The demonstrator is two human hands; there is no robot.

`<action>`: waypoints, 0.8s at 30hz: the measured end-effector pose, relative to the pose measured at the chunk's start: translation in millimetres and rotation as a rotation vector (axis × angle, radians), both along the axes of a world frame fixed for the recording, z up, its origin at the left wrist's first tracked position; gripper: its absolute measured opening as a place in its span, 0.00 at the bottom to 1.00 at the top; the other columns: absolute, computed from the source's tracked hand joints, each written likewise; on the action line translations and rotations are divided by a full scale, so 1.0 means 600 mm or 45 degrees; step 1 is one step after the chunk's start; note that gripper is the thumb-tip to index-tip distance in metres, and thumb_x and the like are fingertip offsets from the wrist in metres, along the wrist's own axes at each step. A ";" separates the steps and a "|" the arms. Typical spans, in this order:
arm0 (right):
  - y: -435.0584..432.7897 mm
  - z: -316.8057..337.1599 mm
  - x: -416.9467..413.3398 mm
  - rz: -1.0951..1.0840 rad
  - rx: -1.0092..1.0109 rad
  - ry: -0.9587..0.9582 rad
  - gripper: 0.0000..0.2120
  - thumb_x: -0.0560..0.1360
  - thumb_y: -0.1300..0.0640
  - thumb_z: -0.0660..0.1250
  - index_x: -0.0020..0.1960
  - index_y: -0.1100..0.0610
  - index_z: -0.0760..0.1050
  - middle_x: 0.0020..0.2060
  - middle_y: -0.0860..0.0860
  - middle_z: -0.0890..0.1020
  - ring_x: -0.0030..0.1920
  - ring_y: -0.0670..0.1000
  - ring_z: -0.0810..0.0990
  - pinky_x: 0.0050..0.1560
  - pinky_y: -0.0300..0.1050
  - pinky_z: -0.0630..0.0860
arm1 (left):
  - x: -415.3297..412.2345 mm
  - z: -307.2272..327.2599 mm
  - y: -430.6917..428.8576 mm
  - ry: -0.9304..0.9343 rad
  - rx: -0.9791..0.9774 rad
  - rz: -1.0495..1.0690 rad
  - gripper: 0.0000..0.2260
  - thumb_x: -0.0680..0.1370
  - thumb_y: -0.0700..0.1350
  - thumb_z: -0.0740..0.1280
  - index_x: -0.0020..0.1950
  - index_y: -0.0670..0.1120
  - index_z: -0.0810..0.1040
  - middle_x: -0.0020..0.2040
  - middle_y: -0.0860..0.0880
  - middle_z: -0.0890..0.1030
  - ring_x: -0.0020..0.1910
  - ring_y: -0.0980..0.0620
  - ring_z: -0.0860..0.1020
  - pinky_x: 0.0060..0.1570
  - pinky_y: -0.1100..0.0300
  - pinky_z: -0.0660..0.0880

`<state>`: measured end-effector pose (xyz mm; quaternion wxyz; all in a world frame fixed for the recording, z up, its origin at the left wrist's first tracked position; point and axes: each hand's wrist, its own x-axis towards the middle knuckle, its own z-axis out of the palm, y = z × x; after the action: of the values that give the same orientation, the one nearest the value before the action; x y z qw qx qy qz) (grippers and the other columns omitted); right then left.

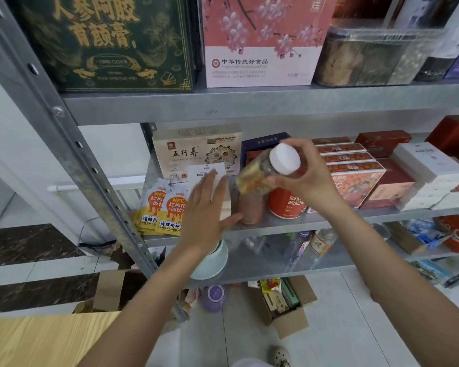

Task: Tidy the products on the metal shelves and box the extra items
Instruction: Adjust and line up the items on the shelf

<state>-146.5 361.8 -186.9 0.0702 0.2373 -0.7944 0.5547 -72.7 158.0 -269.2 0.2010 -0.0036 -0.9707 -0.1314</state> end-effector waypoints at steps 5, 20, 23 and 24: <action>-0.052 -0.025 -0.079 -0.125 0.157 0.285 0.32 0.62 0.62 0.81 0.61 0.62 0.69 0.56 0.54 0.75 0.57 0.51 0.73 0.55 0.38 0.70 | -0.050 -0.028 -0.042 -0.435 -0.349 0.097 0.44 0.77 0.66 0.59 0.80 0.45 0.38 0.80 0.43 0.41 0.79 0.44 0.41 0.76 0.48 0.41; -0.125 -0.091 -0.181 0.056 1.446 0.378 0.28 0.79 0.39 0.58 0.71 0.58 0.66 0.67 0.56 0.74 0.68 0.57 0.71 0.69 0.52 0.67 | -0.056 -0.038 -0.039 -0.451 -0.393 0.145 0.43 0.78 0.63 0.61 0.79 0.45 0.38 0.81 0.45 0.42 0.79 0.46 0.42 0.78 0.48 0.44; -0.124 -0.106 -0.133 -0.034 0.962 0.299 0.31 0.81 0.42 0.53 0.78 0.58 0.53 0.77 0.57 0.59 0.77 0.56 0.57 0.74 0.48 0.55 | -0.054 -0.039 -0.039 -0.438 -0.396 0.145 0.43 0.78 0.63 0.60 0.79 0.45 0.38 0.81 0.45 0.42 0.79 0.46 0.42 0.78 0.49 0.43; -0.126 -0.116 -0.110 -0.070 0.686 0.244 0.30 0.82 0.44 0.55 0.78 0.58 0.54 0.77 0.56 0.59 0.77 0.54 0.57 0.74 0.45 0.54 | -0.054 -0.040 -0.039 -0.429 -0.396 0.145 0.43 0.78 0.63 0.60 0.79 0.45 0.38 0.81 0.45 0.42 0.79 0.46 0.42 0.78 0.49 0.42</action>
<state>-212.6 286.4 -256.4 0.0942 0.2772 -0.9090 0.2967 -104.9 134.7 -293.1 0.0401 0.0423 -0.9978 0.0325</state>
